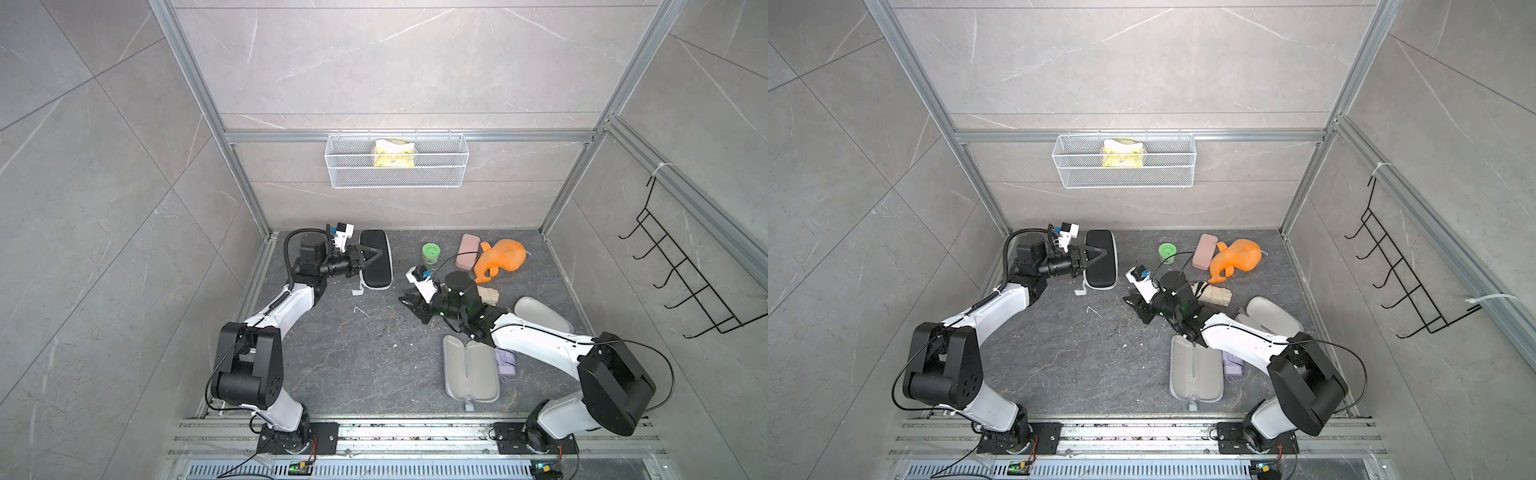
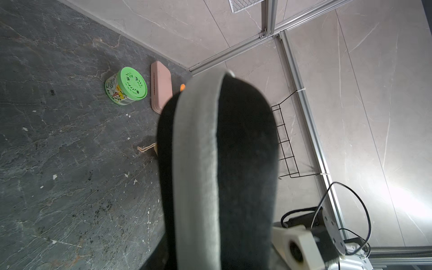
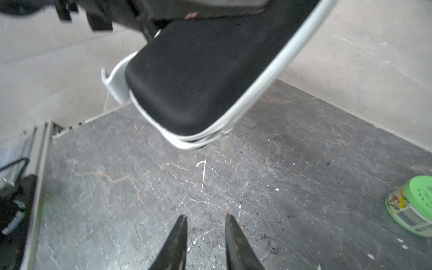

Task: Put umbrellas into zippered umbrella sleeves
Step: Zip the zipper on the umbrella sleeve.

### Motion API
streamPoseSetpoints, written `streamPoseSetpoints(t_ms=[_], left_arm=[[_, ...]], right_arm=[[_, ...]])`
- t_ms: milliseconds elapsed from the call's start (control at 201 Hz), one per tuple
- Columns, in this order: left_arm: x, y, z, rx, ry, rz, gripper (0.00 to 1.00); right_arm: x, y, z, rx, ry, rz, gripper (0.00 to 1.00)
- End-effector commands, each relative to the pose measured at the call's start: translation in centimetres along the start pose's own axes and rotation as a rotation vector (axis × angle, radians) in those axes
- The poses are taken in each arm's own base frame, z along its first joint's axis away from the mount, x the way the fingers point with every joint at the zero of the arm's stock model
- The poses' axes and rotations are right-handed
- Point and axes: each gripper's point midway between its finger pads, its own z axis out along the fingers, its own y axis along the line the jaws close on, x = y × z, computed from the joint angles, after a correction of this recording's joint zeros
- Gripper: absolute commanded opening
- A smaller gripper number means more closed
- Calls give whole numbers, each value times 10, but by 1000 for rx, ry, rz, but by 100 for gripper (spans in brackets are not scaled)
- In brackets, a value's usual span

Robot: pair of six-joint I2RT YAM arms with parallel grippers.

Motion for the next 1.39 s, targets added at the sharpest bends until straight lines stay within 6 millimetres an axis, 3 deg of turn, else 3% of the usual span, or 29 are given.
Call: streamPoseSetpoints(t_ms=[0, 319, 558, 861, 986, 1170, 1389], left_arm=[[-4, -33, -3, 89, -5, 102, 15], [6, -39, -1, 101, 19, 109, 13], [14, -40, 3, 106, 36, 104, 12], [20, -34, 7, 92, 48, 96, 11], [21, -34, 9, 92, 51, 96, 11], [21, -33, 7, 83, 48, 98, 9], [0, -21, -8, 22, -61, 97, 5]], right_arm=[[4, -17, 3, 101, 60, -196, 37], [-25, -16, 25, 96, 40, -291, 39], [-37, -25, 31, 134, 34, -336, 33], [-46, -21, 28, 135, 18, -373, 23], [-46, -19, 28, 144, 27, -397, 17], [-39, -14, 24, 162, 58, -448, 0], [-17, 13, 14, 97, 122, -496, 0]])
